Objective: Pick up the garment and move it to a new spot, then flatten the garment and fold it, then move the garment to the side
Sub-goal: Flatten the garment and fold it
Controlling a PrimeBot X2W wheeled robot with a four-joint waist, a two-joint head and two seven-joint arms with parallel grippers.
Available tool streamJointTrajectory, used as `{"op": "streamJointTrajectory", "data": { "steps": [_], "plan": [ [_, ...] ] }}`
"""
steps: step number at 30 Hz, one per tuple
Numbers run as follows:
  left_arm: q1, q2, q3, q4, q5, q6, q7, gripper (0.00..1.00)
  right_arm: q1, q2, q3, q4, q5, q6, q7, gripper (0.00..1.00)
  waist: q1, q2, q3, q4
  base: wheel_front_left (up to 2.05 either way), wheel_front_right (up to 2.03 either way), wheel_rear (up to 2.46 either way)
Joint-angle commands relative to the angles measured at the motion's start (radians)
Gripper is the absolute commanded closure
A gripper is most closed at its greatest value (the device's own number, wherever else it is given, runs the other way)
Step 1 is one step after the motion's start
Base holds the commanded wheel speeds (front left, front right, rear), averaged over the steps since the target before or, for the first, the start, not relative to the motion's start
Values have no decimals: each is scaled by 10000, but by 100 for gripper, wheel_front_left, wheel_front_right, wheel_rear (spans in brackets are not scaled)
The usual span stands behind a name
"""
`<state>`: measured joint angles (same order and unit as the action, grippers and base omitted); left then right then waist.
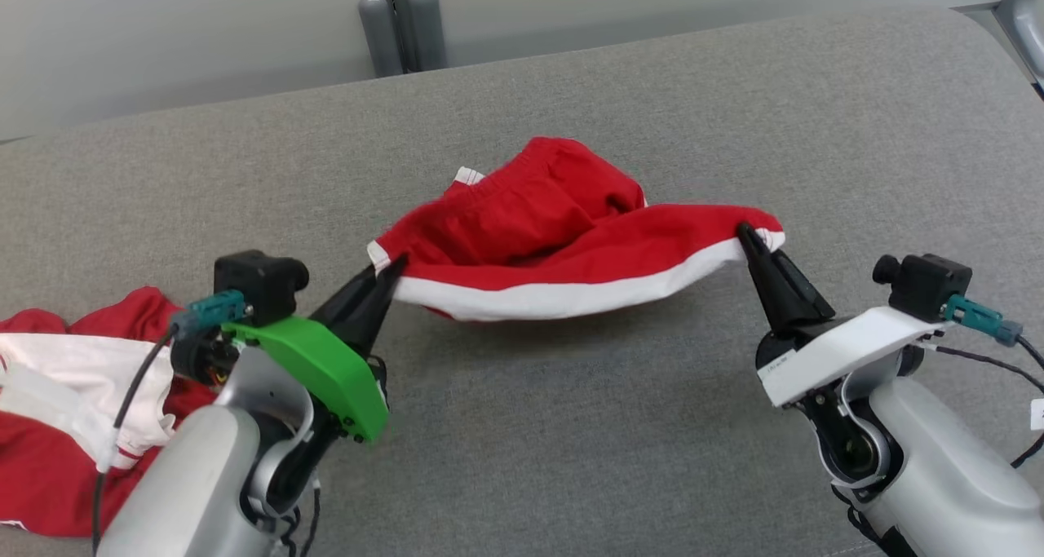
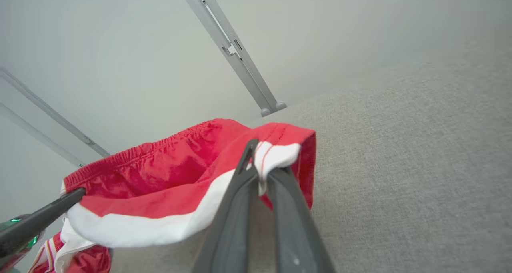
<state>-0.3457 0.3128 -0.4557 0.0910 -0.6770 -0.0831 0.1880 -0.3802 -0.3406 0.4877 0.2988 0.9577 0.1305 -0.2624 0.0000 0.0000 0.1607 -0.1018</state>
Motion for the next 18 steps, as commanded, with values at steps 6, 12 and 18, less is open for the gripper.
{"op": "streamJointTrajectory", "data": {
  "steps": [6, 12, 18],
  "plan": [
    [-2273, 299, 312, 615, -5, -114, 724, 100, -1588, -320, 1, -333, 225, 4, -30, 100, 0, 0, 572, -41, 0, 0, 0],
    [-5234, 305, 645, 2386, 43, -197, 1329, 100, -4361, -553, 149, 322, 1156, 3, 42, 100, 0, 0, 1670, -85, 0, 0, 0],
    [-8270, 17, 1064, 4407, 10, -172, 1219, 100, -7339, -815, 180, 1434, 1749, -7, 80, 100, 0, 0, 2655, -8, 0, 0, 0]
  ]
}}
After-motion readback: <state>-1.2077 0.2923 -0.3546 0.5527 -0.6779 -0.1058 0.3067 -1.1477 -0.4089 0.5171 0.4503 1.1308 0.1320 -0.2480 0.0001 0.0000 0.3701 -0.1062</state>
